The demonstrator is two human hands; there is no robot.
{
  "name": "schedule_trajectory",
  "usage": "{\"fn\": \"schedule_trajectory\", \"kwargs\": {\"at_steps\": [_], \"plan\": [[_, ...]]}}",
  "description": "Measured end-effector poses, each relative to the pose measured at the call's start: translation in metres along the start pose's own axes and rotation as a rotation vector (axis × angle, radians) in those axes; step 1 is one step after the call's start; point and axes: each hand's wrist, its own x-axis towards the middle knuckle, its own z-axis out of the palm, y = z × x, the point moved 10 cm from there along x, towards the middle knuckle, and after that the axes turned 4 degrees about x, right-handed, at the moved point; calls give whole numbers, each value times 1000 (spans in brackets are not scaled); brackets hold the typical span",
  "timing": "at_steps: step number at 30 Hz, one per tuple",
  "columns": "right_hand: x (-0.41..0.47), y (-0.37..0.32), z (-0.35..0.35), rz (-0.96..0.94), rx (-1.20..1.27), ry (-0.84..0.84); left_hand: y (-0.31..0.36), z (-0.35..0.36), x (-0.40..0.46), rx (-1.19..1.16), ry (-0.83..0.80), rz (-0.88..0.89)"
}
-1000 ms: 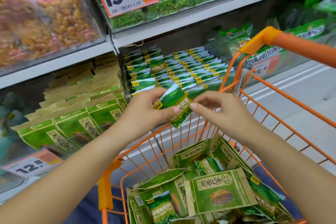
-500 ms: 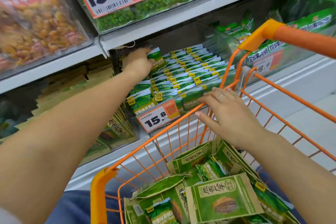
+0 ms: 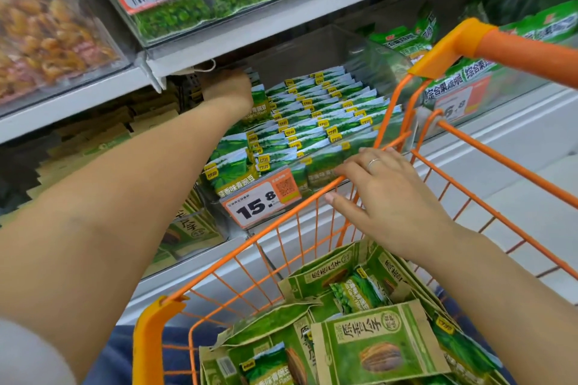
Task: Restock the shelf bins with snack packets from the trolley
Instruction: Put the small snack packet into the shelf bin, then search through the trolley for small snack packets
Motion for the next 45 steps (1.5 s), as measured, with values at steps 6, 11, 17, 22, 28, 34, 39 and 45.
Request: {"fn": "schedule_trajectory", "kwargs": {"at_steps": [6, 11, 17, 22, 28, 34, 39, 45], "plan": [[-1, -2, 0, -20, -4, 16, 6, 6, -6, 31, -58, 34], [-1, -14, -11, -100, 84, 65, 25, -46, -61, -85, 17, 102], [-5, -31, -27, -88, 213, 44, 65, -108, -253, -400, 339, 618], [-37, -6, 58, 67, -137, -681, 102, 23, -330, -190, -414, 738], [-44, 15, 68, 189, -134, -748, 173, 100, -332, -207, -627, 823], [-41, 29, 61, 233, -84, -680, 203, 129, -314, 28, -632, 660], [-39, 30, 61, 224, -69, -665, 200, 132, -311, -63, -696, 575], [-37, 27, 57, 202, -20, -669, 178, 119, -306, -546, -636, 363]]}}
